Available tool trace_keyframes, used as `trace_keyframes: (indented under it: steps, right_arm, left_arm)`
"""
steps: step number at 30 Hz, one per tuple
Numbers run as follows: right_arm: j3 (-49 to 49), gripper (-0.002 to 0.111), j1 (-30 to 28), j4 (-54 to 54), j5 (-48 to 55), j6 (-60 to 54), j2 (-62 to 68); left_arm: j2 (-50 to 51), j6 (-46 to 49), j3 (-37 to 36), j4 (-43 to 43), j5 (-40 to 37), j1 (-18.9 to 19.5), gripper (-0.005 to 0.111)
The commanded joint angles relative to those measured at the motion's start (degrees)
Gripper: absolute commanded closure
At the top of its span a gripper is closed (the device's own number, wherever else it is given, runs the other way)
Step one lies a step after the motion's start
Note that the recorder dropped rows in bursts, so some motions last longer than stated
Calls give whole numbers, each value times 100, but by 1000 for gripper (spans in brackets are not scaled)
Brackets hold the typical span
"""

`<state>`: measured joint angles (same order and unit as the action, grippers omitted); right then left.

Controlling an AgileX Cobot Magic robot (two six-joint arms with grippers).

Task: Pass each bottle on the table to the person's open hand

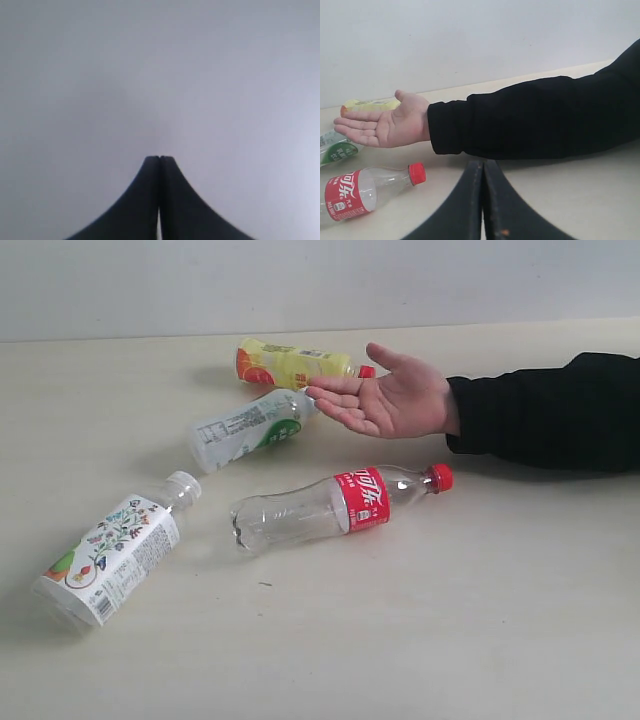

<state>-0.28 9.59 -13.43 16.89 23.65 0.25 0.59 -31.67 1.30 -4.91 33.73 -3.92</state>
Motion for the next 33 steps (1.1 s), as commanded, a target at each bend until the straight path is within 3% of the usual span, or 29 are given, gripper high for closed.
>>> trace_keyframes:
  steps: [1,3,5,6,7,9,13,17,23,26,33]
  right_arm:
    - [28,108,-29,-2,-46,-3,-25]
    - [28,108,-29,-2,-46,-3,-25]
    - [28,108,-29,-2,-46,-3,-25]
    - [28,108,-29,-2,-46,-3,-25]
    - [28,108,-29,-2,-46,-3,-25]
    - [28,108,-29,-2,-46,-3,-25]
    - [28,108,-29,-2,-46,-3,-25]
    - [28,108,-29,-2,-46,-3,-25]
    - [28,108,-29,-2,-46,-3,-25]
    - [28,108,-29,-2,-46,-3,-25]
    - [28,108,-29,-2,-46,-3,-25]
  left_arm:
    - [1157,664,1489,-961,98,4,107]
    - [2212,1263,2342,-900,-1041,4,107]
    - [3866,1864,3659,-629,-3298,4,107]
    - [4344,2175,4048,-459,-4022,4,107]
    - [5255,2563,4813,-430,-5607,4,107]
    - [6390,2756,5797,-517,-7480,-19,107]
    - [7997,4442,6794,-1577,-9909,-16,107]
    - [8552,4707,6901,-1068,-10108,-374,100]
    - [9055,4747,6901,-592,-9848,-1082,53]
    - [9257,5068,6867,-603,-9685,-1356,37]
    - [9625,5420,6806,-591,-9683,-1601,28]
